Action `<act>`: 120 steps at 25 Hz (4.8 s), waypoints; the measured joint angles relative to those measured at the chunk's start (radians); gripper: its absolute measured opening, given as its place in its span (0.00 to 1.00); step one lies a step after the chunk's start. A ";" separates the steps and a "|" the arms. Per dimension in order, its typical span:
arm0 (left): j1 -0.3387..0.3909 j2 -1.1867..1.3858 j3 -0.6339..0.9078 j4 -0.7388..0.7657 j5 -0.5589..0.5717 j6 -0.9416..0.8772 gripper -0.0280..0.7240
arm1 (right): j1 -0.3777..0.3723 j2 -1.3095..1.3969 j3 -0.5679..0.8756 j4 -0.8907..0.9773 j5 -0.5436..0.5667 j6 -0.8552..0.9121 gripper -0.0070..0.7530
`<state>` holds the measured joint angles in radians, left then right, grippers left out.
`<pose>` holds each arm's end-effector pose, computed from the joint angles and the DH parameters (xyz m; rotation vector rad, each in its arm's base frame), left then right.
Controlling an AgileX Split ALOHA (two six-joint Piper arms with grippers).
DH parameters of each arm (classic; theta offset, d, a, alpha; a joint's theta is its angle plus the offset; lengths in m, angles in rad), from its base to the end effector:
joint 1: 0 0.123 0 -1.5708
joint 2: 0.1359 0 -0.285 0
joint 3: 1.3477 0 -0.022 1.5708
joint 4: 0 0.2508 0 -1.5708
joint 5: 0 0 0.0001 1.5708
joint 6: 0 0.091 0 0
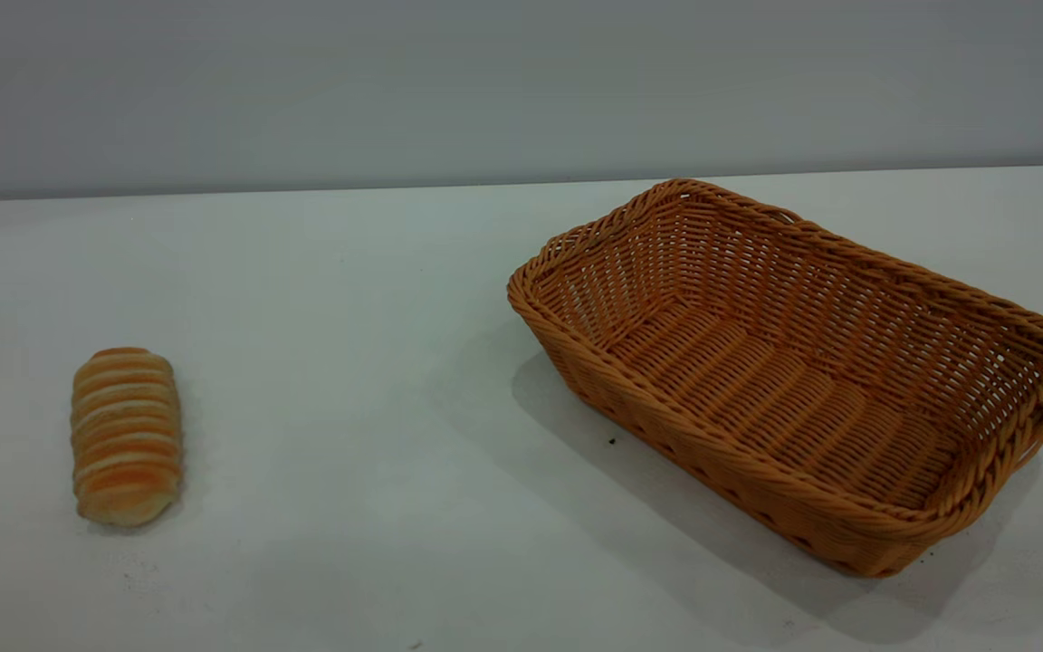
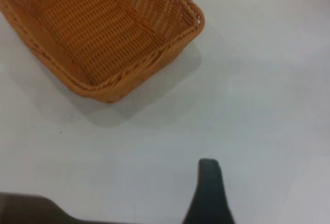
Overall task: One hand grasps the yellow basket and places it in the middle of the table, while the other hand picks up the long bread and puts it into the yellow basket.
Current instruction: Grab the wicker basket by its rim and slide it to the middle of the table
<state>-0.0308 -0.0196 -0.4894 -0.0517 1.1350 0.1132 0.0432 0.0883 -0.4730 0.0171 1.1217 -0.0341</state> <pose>-0.0100 -0.0040 0.2684 0.1567 2.1026 -0.0132 0.0078 0.0017 0.2648 -0.0860 2.2189 0.0262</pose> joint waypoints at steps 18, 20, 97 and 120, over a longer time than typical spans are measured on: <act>0.000 0.000 0.000 0.000 0.000 0.000 0.74 | 0.000 0.000 0.000 0.000 0.000 0.000 0.78; 0.000 0.000 0.000 0.000 0.000 0.000 0.74 | 0.000 0.000 0.000 0.000 0.000 0.000 0.78; -0.063 1.079 -0.131 0.043 -0.593 -0.261 0.74 | 0.188 1.709 -0.266 0.127 -0.790 0.440 0.78; -0.063 1.079 -0.131 0.043 -0.592 -0.263 0.74 | 0.180 1.815 -0.404 0.278 -0.789 0.258 0.07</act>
<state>-0.0935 1.0597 -0.6206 -0.0084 0.5432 -0.1499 0.2228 1.9035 -0.8768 0.2947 0.3322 0.2235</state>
